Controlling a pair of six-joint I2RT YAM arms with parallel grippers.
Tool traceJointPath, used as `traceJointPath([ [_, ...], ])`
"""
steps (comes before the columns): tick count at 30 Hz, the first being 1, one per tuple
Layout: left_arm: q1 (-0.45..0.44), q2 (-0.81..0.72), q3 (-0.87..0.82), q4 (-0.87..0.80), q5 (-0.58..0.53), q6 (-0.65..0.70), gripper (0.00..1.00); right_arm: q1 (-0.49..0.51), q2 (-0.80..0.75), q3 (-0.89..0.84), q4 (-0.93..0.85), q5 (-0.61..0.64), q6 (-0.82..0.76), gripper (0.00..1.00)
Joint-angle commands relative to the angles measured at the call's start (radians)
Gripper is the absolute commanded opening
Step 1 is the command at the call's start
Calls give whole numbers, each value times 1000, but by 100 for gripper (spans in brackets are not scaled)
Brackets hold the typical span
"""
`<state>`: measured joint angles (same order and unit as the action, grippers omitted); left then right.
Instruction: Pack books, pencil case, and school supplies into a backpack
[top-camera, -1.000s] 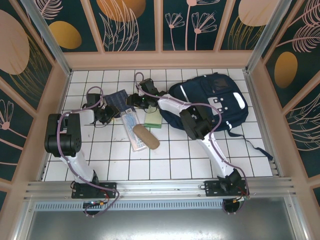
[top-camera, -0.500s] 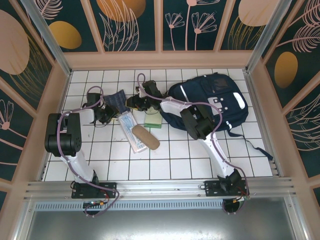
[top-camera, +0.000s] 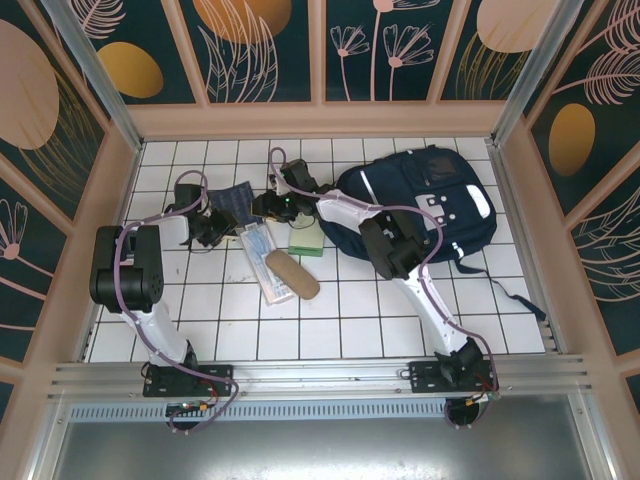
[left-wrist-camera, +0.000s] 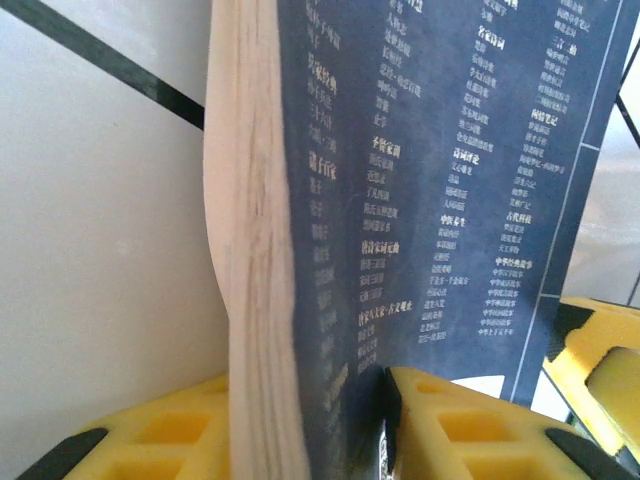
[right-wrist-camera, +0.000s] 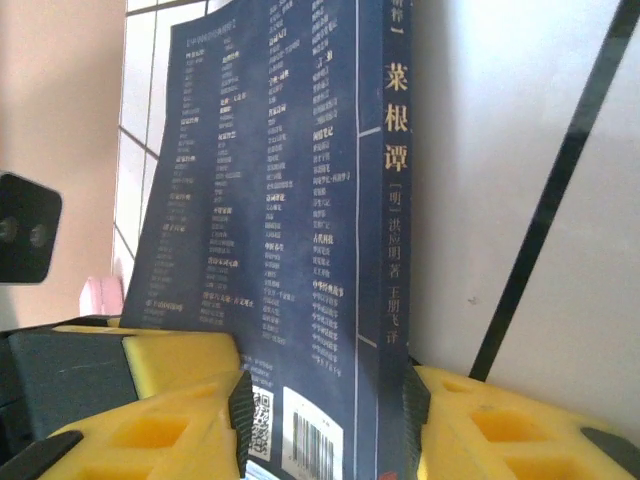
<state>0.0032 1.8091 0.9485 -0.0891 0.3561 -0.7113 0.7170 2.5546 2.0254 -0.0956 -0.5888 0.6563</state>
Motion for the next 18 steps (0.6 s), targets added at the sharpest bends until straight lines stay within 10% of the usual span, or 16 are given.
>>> traceJointPath([
  [1, -9, 6, 53, -115, -91, 66, 42, 48, -29, -52, -63, 91, -32, 47],
  [10, -8, 21, 170, -285, -320, 160, 44, 39, -46, -38, -120, 194, -61, 50],
  [18, -8, 97, 180, -257, -270, 176, 32, 51, -9, 22, -185, 253, -73, 51],
])
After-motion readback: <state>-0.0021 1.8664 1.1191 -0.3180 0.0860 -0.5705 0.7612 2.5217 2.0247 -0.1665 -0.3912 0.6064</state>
